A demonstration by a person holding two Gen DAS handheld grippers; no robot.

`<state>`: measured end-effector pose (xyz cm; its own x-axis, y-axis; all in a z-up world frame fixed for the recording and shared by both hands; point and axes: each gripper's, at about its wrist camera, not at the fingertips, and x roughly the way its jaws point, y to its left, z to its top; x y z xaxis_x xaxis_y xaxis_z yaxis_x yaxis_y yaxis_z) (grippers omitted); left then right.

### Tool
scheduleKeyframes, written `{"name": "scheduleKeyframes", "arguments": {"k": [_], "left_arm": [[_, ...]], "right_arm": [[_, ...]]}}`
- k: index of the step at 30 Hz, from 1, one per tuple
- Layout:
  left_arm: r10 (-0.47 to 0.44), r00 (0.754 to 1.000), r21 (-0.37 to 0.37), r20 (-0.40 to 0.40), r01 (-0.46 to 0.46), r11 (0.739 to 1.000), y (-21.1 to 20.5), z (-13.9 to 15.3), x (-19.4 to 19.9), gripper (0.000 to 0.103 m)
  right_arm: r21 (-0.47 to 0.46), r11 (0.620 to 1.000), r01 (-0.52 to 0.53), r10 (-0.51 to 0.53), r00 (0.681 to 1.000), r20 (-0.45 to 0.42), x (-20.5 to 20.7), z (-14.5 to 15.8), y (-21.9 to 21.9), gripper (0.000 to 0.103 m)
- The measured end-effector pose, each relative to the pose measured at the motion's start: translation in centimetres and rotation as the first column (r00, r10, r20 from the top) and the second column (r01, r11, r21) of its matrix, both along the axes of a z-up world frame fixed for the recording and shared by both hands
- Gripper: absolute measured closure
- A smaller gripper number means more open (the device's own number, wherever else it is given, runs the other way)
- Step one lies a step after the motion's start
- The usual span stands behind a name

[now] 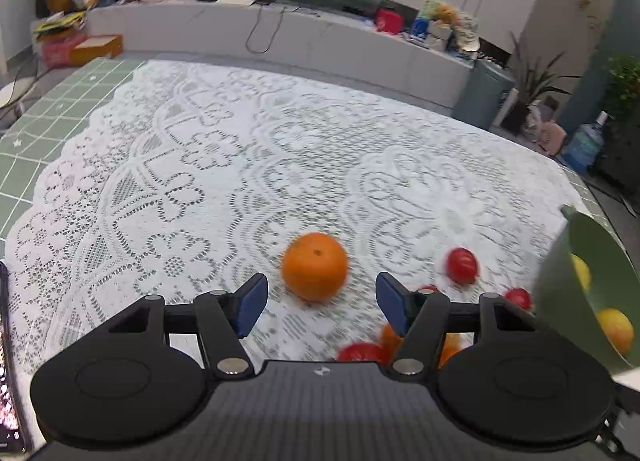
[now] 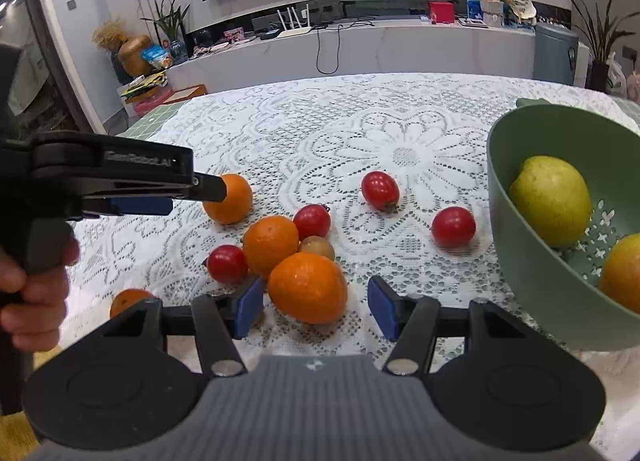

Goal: Organize fruits
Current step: 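Grasp an orange with the left tool while the right tool grasps another orange, then carry the orange in the left tool while the right tool carries its orange to the colander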

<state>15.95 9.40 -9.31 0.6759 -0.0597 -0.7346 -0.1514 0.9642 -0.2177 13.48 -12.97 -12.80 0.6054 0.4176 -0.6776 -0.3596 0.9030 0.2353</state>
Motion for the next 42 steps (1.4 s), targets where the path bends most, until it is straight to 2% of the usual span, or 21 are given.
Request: {"name": "scheduleKeyframes", "arguments": {"k": [8,13,19,21,27,33,42], "left_arm": [[0.026,1.000,-0.014,-0.011,-0.026,1.000,0.6,-2.0,1.5,0.030],[0.027,1.000,0.014,0.009,-0.027,1.000,0.3,-2.3,2.0,0.030],[0.005,1.000,0.012,0.007,-0.005,1.000,-0.1,-2.7,2.4,0.040],[-0.004,1.000,0.018,0.013,0.004,1.000,-0.2,-2.8,2.4,0.047],[-0.011,1.000,0.021,0.023,0.011,1.000,-0.3,-2.8,2.3,0.050],[-0.014,0.999,0.039,0.038,0.013,0.999,-0.4,-2.4,2.0,0.051],[-0.024,0.993,0.035,0.117,0.020,0.999,-0.7,0.0,-0.1,0.051]], "right_arm": [[0.022,0.999,0.027,-0.026,0.999,-0.036,0.4,-0.7,0.0,0.047],[0.046,0.999,0.025,-0.022,0.999,-0.047,0.6,-1.1,0.0,0.048],[0.060,0.998,0.010,-0.007,0.998,-0.055,0.7,-1.5,0.2,0.049],[0.066,0.998,0.002,0.001,0.998,-0.058,0.7,-1.7,0.2,0.051],[0.077,0.997,-0.016,0.020,0.998,-0.053,0.5,-1.7,0.2,0.058],[0.063,0.998,-0.024,0.026,0.999,-0.032,0.3,-1.6,0.2,0.059],[0.042,0.998,-0.036,0.035,0.999,0.033,-1.2,-0.2,-0.4,0.059]]}}
